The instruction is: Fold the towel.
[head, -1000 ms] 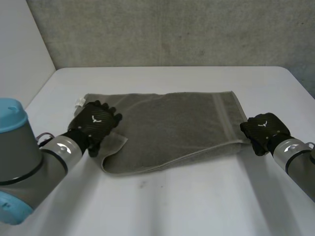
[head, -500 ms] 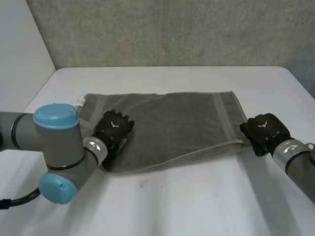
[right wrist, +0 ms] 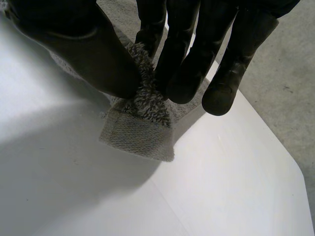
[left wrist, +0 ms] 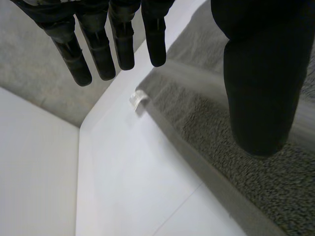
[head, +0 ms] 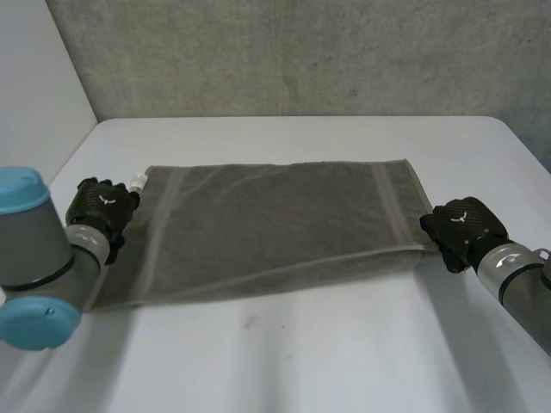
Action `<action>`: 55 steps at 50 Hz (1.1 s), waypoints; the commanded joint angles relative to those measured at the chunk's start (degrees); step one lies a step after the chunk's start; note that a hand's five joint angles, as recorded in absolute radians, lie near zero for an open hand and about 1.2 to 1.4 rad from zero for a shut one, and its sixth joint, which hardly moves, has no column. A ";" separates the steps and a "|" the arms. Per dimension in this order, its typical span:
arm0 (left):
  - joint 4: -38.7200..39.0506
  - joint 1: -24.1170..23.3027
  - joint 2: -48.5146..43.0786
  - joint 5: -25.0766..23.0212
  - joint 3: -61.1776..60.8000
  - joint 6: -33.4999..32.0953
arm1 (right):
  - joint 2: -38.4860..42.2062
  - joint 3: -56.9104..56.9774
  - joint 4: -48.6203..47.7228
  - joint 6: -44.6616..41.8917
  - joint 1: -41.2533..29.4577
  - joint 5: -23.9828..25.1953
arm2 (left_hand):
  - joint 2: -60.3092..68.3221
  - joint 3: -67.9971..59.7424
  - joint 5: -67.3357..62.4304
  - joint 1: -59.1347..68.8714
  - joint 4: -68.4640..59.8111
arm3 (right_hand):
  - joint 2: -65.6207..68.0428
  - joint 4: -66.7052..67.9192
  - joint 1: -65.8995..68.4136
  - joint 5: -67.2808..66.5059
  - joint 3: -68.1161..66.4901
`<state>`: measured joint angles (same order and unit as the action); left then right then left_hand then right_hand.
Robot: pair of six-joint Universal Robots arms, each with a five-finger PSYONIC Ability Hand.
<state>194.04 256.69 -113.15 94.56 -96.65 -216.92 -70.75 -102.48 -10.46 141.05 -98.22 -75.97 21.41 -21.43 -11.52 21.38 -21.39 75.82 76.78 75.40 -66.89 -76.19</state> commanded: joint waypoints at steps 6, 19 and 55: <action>3.18 -0.05 9.35 -15.72 -9.52 0.36 | 0.00 -0.09 0.00 0.10 -0.39 -0.15 | 0.92 -0.89 -0.81 0.95 -0.94 | 4.18 3.22 4.60 -3.11 -3.81; -4.11 1.52 8.21 -17.39 -14.70 -0.17 | -0.09 0.00 0.00 0.10 -0.39 -0.15 | 2.26 -2.23 -2.15 2.29 -2.28 | 4.18 3.22 4.60 -3.11 -3.81; 1.16 3.73 -1.02 -17.13 -10.40 -0.08 | 0.09 0.09 -0.27 0.10 -0.04 -0.06 | 43.64 -43.62 -43.53 43.67 -43.66 | 4.18 3.22 4.60 -3.11 -3.81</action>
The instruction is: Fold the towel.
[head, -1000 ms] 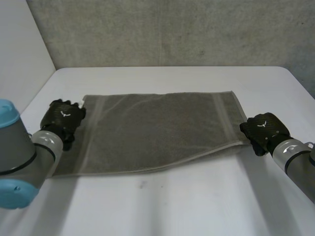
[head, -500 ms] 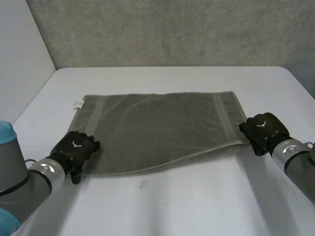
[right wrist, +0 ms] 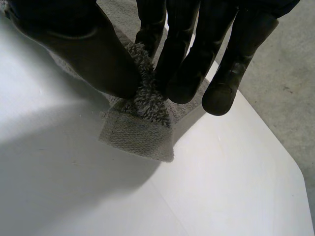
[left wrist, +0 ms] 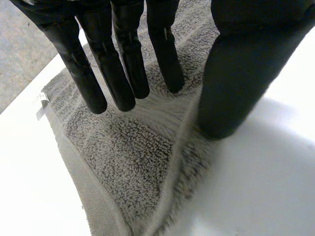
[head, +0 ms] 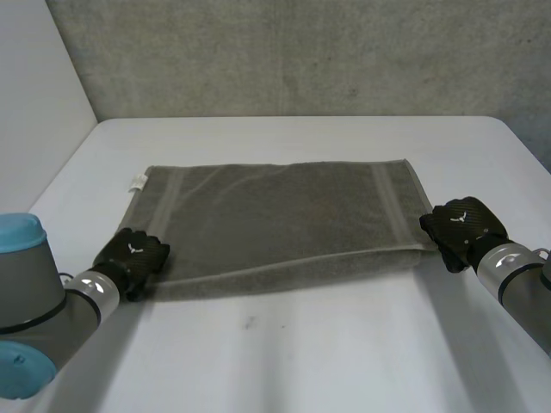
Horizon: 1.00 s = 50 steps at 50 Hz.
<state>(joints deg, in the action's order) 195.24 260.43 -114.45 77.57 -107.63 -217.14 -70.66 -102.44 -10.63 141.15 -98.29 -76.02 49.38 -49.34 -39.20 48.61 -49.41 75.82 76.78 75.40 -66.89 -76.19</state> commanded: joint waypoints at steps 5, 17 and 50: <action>-0.03 -0.10 0.72 -0.31 0.66 0.75 | -0.09 0.04 -0.36 0.00 0.12 -0.09 | 30.62 -30.66 -30.80 31.39 -30.59 | 4.18 3.22 4.60 -3.11 -3.81; -2.75 0.08 5.80 -0.67 -3.46 0.05 | -3.85 0.57 8.92 -0.52 0.38 0.00 | 30.62 -30.66 -30.80 31.39 -30.59 | 4.18 3.22 4.60 -3.11 -3.81; -16.03 -2.03 -0.92 -3.41 19.52 3.38 | 7.88 24.53 29.27 -8.01 4.26 3.61 | 30.62 -30.66 -30.80 31.39 -30.59 | 4.18 3.22 4.60 -3.11 -3.81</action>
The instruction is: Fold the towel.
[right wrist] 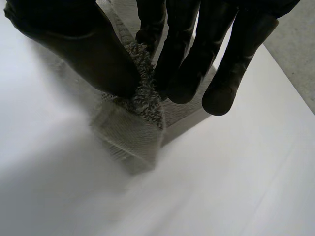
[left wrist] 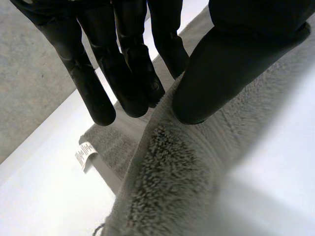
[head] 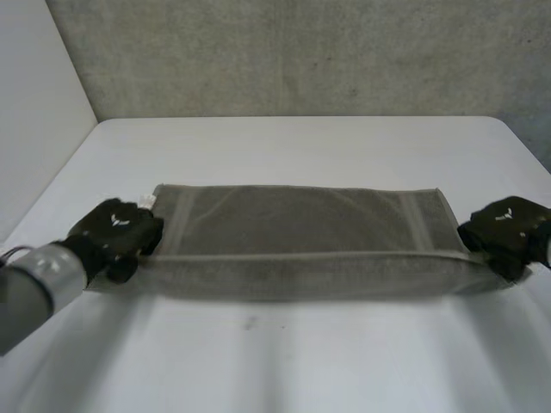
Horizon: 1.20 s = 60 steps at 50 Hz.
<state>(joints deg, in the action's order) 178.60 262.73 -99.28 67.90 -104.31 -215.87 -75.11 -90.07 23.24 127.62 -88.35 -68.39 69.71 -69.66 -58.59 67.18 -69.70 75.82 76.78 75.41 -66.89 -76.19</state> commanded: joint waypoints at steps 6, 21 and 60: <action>0.79 -6.17 -27.17 8.92 31.85 2.82 | 22.00 23.60 -9.35 7.98 -8.67 -6.84 | 10.29 -10.34 -11.41 12.82 -10.30 | 4.18 3.22 4.59 -3.11 -3.81; -4.05 -9.78 -49.26 13.93 65.55 3.53 | 41.98 51.49 -11.38 9.66 -14.13 -14.14 | 10.29 -10.34 -11.41 12.82 -10.30 | 4.18 3.22 4.59 -3.11 -3.81; 2.69 -12.33 -26.62 18.32 39.68 15.92 | 28.65 44.42 -6.37 19.86 -12.47 -15.73 | -57.98 57.92 56.86 -55.45 57.96 | -65.82 -66.78 -65.41 66.89 66.19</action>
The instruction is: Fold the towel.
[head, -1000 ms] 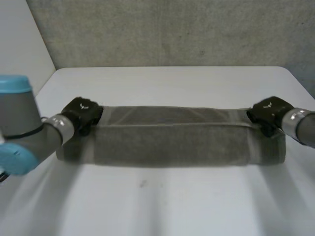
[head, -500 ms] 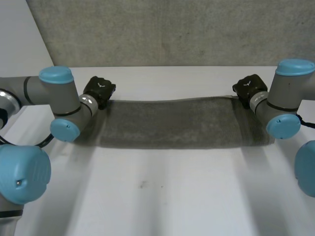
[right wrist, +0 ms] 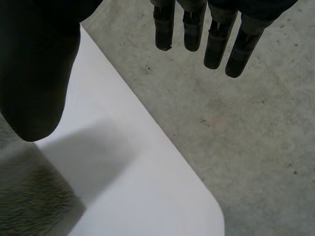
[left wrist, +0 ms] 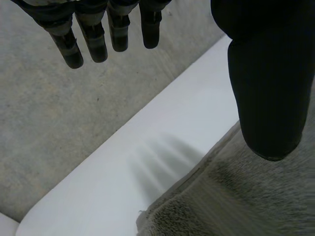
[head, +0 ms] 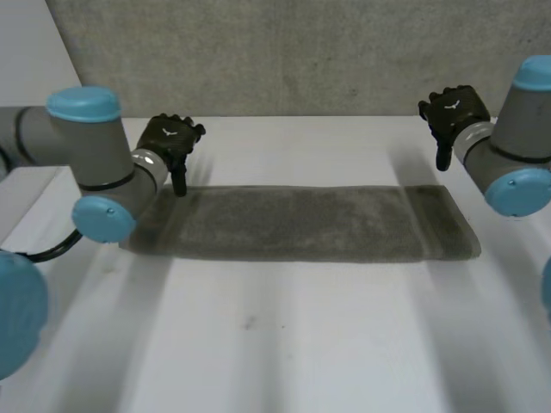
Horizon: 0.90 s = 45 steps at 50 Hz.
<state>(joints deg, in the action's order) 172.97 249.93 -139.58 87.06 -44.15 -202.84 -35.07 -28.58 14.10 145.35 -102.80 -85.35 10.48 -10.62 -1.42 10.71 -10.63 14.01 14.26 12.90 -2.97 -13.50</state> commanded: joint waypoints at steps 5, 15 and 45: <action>16.85 0.74 22.48 -1.54 -35.44 2.98 | -18.61 -31.93 1.56 2.48 5.32 4.39 | 0.57 -0.44 0.36 0.35 -0.43 | -4.01 -4.26 -2.90 2.97 3.50; 25.75 0.65 32.96 -2.07 -54.56 5.18 | -24.79 -53.86 -10.14 2.39 10.07 9.42 | 0.07 0.06 0.87 -0.16 0.07 | -2.75 -3.00 -1.63 1.71 2.23; 31.82 1.88 34.98 -2.78 -62.55 10.19 | -17.67 -55.70 -23.24 1.25 13.68 10.82 | 0.07 0.06 0.87 -0.16 0.07 | 65.99 65.74 67.10 -67.03 -66.50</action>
<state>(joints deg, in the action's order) 204.83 251.96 -104.85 84.29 -106.11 -192.65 -52.89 -85.18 -9.36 146.78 -91.02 -73.81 9.83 -9.93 -1.27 10.07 -9.93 74.65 76.85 74.91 -65.86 -76.08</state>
